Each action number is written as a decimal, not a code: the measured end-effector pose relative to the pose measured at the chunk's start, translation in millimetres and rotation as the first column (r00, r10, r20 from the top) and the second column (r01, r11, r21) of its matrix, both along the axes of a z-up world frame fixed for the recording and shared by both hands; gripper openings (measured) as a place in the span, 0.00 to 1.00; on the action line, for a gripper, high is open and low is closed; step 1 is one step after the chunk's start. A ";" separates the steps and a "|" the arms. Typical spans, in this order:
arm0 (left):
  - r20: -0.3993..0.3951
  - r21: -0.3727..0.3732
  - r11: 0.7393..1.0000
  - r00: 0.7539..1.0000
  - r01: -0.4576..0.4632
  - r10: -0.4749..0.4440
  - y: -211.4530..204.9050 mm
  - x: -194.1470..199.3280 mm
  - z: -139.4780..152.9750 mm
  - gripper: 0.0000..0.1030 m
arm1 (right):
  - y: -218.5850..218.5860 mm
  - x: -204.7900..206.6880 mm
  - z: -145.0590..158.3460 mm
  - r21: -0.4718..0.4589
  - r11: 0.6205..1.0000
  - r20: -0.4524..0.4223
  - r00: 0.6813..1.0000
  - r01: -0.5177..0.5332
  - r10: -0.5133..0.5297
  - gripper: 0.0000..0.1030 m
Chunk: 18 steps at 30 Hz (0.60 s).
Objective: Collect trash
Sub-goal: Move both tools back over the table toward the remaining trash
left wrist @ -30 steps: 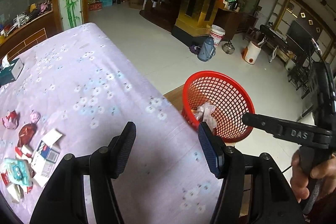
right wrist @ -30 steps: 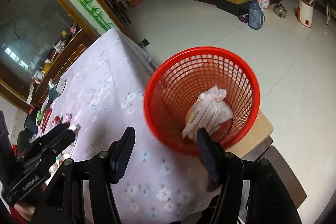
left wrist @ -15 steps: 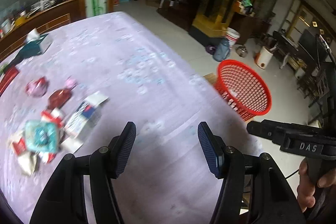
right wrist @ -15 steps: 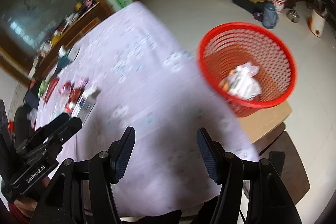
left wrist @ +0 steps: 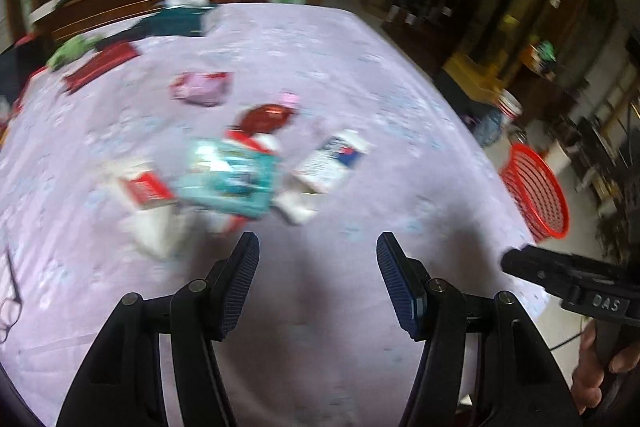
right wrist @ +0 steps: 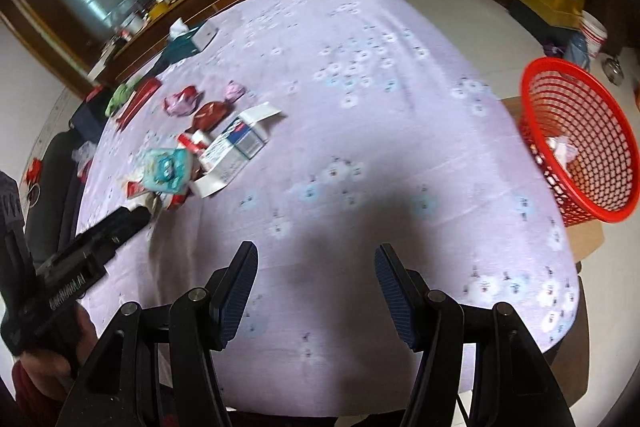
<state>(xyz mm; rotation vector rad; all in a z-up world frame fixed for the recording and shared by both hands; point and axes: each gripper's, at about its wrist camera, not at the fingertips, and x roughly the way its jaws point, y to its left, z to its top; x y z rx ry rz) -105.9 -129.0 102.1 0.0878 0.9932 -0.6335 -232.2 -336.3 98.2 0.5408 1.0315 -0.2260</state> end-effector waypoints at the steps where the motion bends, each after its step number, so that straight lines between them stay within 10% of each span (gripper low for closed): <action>1: -0.001 -0.001 1.000 1.000 -0.028 0.028 10.5 6.3 0.8 0.58 | 2.9 1.5 -0.1 -0.002 1.000 0.000 1.000 -0.005 0.005 0.63; 9: -0.054 0.008 0.959 0.958 -0.283 0.283 83.5 75.9 -13.2 0.58 | 0.7 -7.0 0.9 -0.008 1.000 -0.007 1.000 0.014 -0.014 0.63; 18: -0.201 0.003 0.938 0.918 -0.348 0.341 87.1 120.5 -56.1 0.50 | -13.3 -27.0 4.9 -0.025 0.997 -0.012 0.998 0.068 -0.068 0.63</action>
